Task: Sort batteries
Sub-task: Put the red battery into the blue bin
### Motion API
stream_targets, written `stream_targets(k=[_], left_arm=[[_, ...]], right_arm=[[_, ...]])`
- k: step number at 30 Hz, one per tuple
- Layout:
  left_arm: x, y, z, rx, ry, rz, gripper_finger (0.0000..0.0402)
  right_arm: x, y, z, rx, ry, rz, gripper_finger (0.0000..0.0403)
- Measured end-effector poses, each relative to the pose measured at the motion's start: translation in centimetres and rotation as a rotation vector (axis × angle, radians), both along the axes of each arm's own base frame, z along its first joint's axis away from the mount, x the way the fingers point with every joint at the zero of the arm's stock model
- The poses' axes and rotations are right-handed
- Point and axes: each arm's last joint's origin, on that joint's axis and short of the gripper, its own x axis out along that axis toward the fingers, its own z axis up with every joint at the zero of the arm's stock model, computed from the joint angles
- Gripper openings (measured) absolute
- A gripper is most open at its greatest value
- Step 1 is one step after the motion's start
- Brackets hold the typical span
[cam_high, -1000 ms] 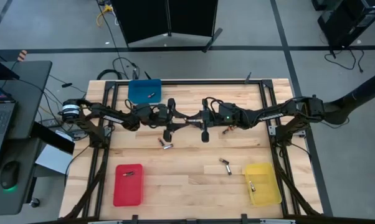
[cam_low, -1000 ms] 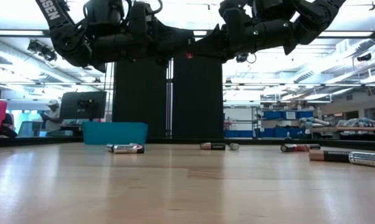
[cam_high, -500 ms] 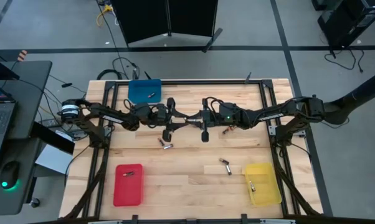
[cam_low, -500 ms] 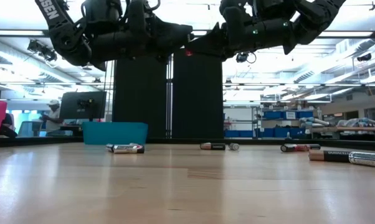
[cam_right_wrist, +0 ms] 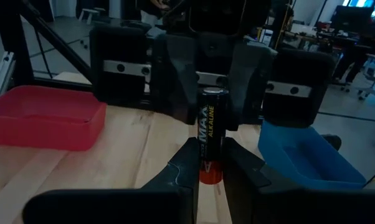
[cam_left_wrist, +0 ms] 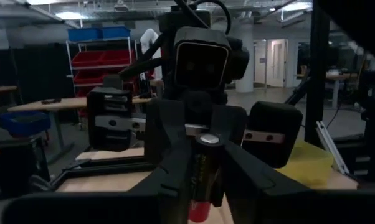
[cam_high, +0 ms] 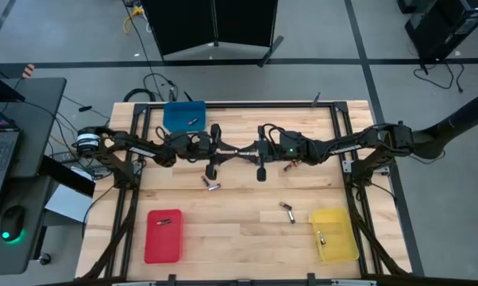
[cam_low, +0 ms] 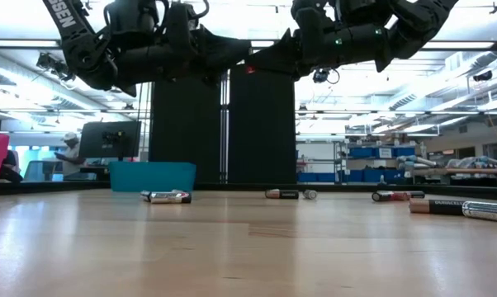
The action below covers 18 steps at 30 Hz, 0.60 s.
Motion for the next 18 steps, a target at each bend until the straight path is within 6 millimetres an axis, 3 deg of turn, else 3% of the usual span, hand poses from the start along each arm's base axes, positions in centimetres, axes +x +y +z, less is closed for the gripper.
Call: stream_targets(k=[4, 13, 18], left_arm=[[-0.01, -0.05, 0.01, 0.022, -0.002, -0.014, 0.0050], [-0.01, -0.05, 0.01, 0.029, -0.003, -0.013, 0.0050], [-0.06, 0.04, 0.14, 0.023, -0.008, -0.010, 0.0050]], right_arm=[[0.00, 0.03, 0.00, 0.003, 0.000, 0.001, 0.0057], [0.00, 0.02, 0.00, 0.004, 0.000, 0.000, 0.0058], [0.00, -0.01, 0.03, 0.029, -0.005, -0.012, 0.0119]])
